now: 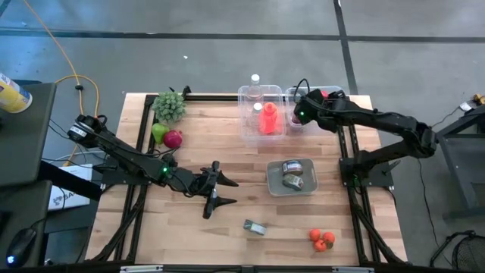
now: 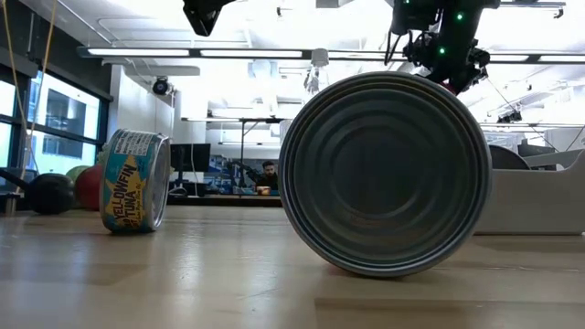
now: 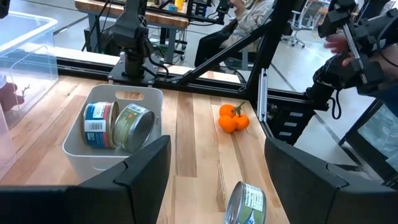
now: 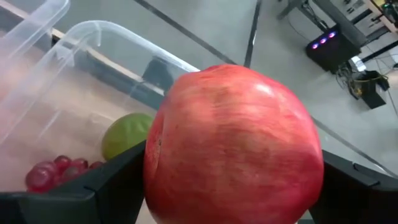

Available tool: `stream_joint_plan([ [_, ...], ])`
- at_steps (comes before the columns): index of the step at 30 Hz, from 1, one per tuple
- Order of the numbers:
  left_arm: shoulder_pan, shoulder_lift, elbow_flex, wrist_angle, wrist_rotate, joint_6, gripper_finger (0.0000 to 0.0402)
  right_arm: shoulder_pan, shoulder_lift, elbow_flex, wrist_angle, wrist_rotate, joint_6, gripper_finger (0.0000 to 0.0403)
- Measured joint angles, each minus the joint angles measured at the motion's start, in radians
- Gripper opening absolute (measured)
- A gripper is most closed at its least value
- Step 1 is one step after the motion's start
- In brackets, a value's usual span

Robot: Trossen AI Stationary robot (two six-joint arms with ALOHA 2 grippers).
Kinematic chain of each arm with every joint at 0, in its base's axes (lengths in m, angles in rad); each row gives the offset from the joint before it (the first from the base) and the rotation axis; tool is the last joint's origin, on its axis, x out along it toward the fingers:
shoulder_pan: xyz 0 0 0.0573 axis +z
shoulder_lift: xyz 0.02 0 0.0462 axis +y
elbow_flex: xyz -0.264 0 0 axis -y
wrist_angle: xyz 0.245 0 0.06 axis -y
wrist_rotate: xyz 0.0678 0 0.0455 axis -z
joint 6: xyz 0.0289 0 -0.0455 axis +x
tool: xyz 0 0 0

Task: Pick & Place Food Item
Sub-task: Put the red apple into the right transparent bin

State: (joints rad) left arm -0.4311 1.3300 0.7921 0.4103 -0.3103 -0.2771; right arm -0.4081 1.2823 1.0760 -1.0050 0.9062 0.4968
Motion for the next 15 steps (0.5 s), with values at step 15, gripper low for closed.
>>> stream_joint_plan([
  [15,-0.004,0.0,0.0,-0.017,0.0,0.0,0.025,0.002,0.0,0.0,0.028,0.013,-0.03,0.0343],
])
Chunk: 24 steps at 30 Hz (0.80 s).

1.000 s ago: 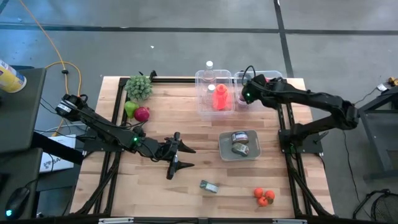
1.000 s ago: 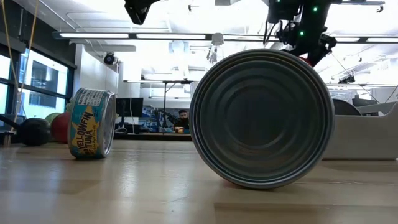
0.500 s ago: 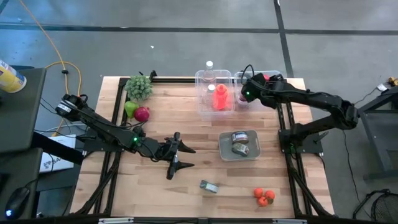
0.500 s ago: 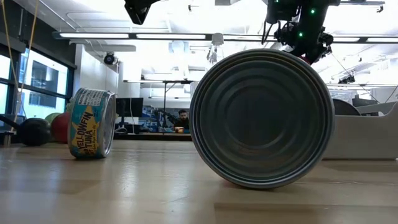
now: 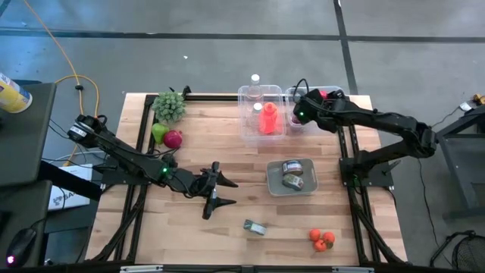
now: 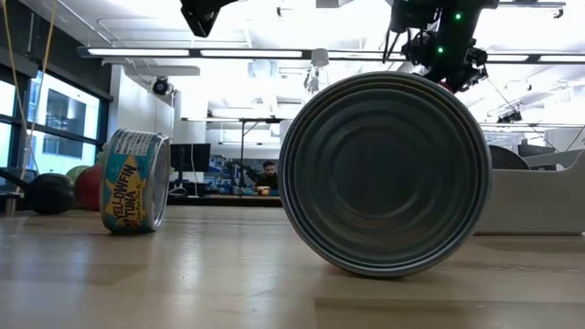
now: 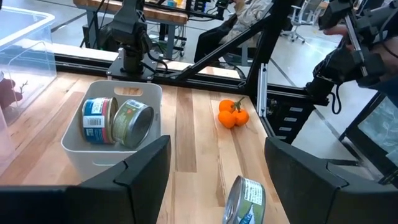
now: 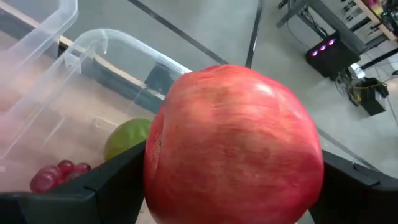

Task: Pick & Place Food Item
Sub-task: Put the red apple into the right transparent bin

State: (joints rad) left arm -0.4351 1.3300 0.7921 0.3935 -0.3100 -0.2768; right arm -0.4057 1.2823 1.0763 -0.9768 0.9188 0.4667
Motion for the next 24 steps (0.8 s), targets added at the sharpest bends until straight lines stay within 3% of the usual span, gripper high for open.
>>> stream_joint_plan([
  [5,0.0,0.0,0.0,-0.007,0.0,0.0,0.025,0.0,0.0,0.0,-0.007,0.078,0.05,0.0343],
  [15,0.0,0.0,0.0,-0.012,0.0,0.0,0.025,0.0,0.0,0.0,-0.006,-0.014,0.022,0.0343],
  [24,0.0,0.0,0.0,-0.013,0.0,0.0,0.025,0.011,0.042,-0.043,-0.001,0.022,-0.008,0.0343],
])
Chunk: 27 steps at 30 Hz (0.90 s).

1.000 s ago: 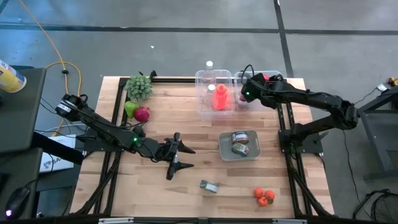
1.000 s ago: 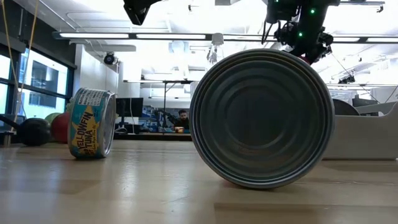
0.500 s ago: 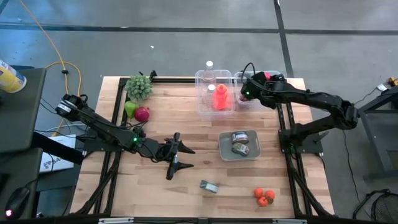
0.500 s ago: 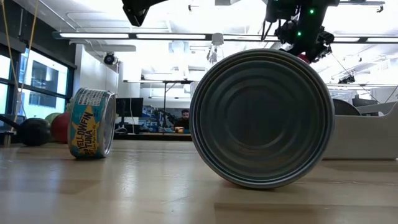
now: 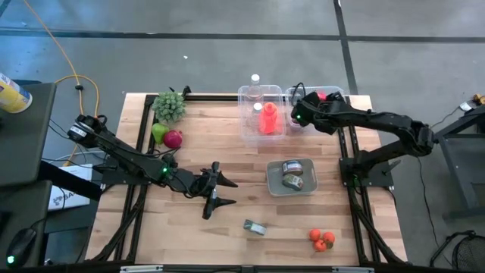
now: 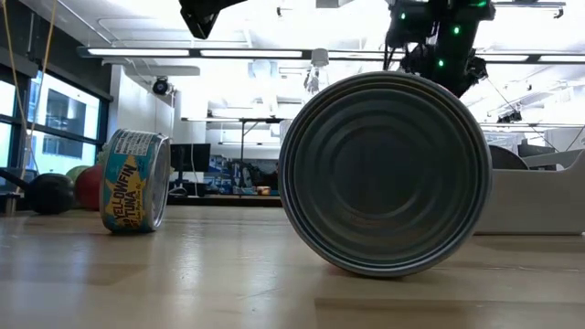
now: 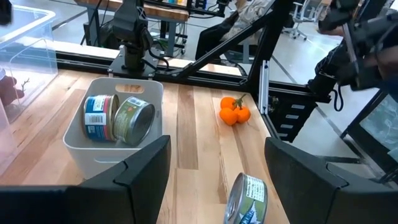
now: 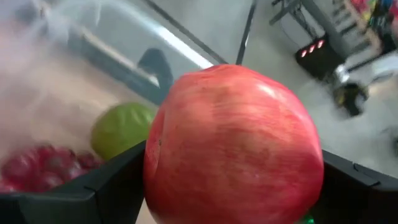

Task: Pick & Place Food Item
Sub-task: Put the red apple into the right transparent bin

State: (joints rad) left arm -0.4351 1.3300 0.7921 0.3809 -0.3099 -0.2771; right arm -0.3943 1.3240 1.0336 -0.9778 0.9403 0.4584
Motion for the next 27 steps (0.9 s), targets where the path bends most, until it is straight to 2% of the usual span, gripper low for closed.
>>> stream_joint_plan([
  [2,0.0,0.0,0.0,0.0,0.0,0.0,0.025,0.017,0.02,-0.019,0.012,0.012,-0.042,0.0343],
  [9,0.001,0.0,0.0,0.002,0.0,0.0,0.025,0.077,0.053,-0.027,0.065,0.032,-0.006,0.0343],
  [27,0.009,0.0,0.0,0.009,0.0,0.0,0.025,0.132,0.037,-0.027,0.092,0.0,0.331,0.0343],
])
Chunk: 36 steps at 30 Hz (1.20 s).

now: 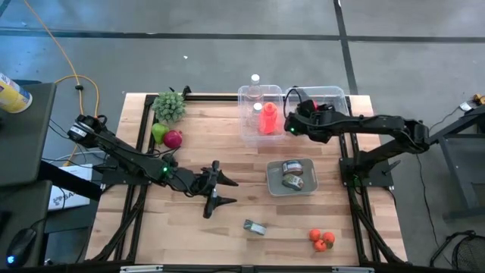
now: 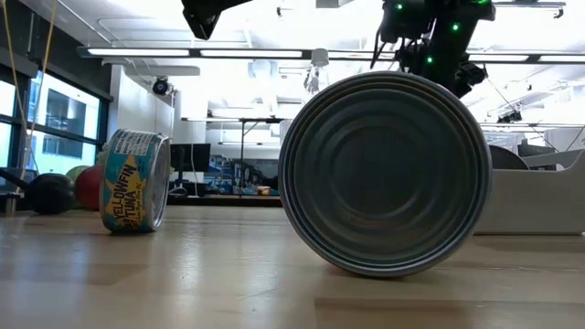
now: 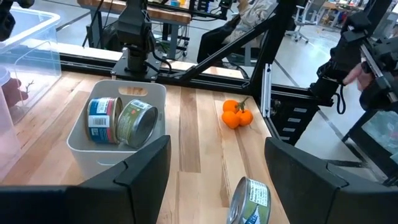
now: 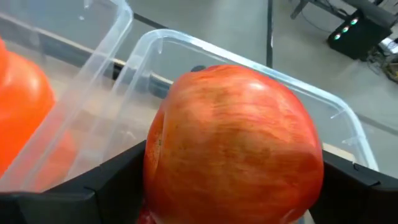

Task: Pick & Place Food Item
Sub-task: Put the red apple into the right transparent bin, then put the plum into the right transparent bin

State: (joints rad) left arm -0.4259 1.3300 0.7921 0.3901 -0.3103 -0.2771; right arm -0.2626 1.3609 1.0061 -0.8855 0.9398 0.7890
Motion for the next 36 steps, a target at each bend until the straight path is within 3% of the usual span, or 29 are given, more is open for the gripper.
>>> stream_joint_plan([
  [5,0.0,0.0,0.0,0.0,0.0,0.0,0.025,0.025,0.0,0.0,0.001,-0.023,0.001,0.0343],
  [9,0.0,0.0,0.0,0.0,0.0,0.0,0.025,0.041,-0.002,0.0,-0.003,0.023,-0.022,0.0343],
  [13,0.0,0.0,0.0,0.0,0.0,0.0,0.025,0.021,-0.005,0.0,0.01,-0.018,-0.061,0.0344],
  [19,0.0,0.0,0.0,0.0,0.0,0.0,0.025,-0.012,-0.014,0.0,0.009,-0.023,-0.051,0.0393],
  [23,0.0,0.0,0.0,0.001,0.0,0.0,0.025,-0.028,-0.022,0.001,0.026,-0.065,-0.077,0.0394],
  [30,0.0,0.0,0.0,0.007,0.0,0.0,0.025,-0.038,-0.079,0.001,-0.029,0.015,-0.091,0.0388],
  [36,0.0,0.0,0.0,0.008,0.0,0.0,0.025,0.077,-0.191,0.001,-0.025,0.075,-0.073,0.0386],
])
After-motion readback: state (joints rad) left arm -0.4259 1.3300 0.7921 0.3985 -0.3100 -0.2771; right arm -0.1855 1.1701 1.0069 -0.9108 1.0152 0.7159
